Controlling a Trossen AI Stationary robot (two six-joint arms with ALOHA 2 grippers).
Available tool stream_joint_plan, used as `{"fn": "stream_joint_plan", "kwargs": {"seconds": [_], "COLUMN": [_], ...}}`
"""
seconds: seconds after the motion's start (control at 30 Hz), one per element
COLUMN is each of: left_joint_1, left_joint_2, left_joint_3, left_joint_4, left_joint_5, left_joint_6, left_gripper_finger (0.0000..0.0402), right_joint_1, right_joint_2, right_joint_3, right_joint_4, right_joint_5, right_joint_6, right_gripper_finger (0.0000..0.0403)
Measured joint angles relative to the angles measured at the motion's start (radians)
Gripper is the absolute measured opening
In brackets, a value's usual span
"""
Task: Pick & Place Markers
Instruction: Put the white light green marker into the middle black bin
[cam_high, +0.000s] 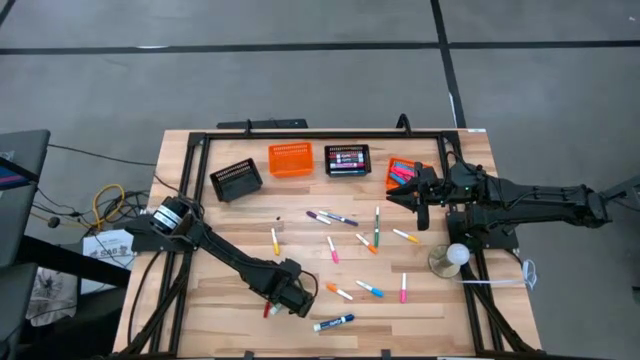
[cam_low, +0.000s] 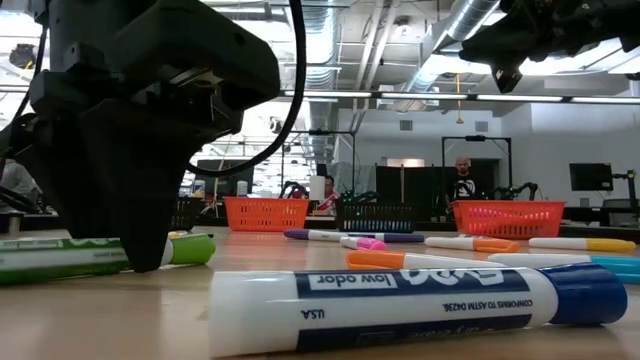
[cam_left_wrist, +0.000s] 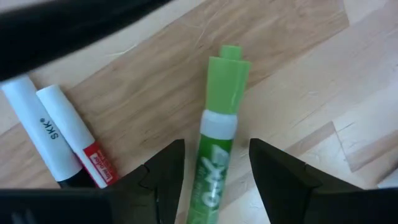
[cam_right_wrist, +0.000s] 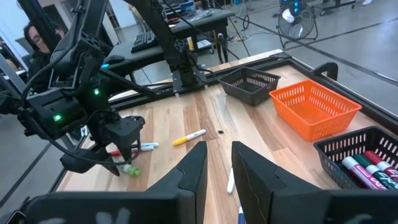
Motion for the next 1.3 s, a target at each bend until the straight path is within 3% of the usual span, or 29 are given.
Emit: {"fn": "stream_joint_plan", "kwargs": {"seconds": [0.43,1.3], "left_joint_1": [-0.006,-0.001], "left_joint_2": [-0.002,-0.002], "left_joint_3": [-0.005,-0.007], "left_joint_4": [0.017,0.035], "left_joint_5": [-0.064,-0.061], "left_joint_6": [-0.009,-0.009], "left_gripper_finger": [0.0182,0.0182], "right_joint_1": [0.0,0.0], "right_joint_2": [0.0,0.0], "right_joint_3": [0.0,0.0], "right_joint_4": [0.0,-0.001], "right_joint_5": [0.0,0.0], "right_joint_6": [0.0,-0.001], "right_gripper_finger": [0.0064,0.0064]}}
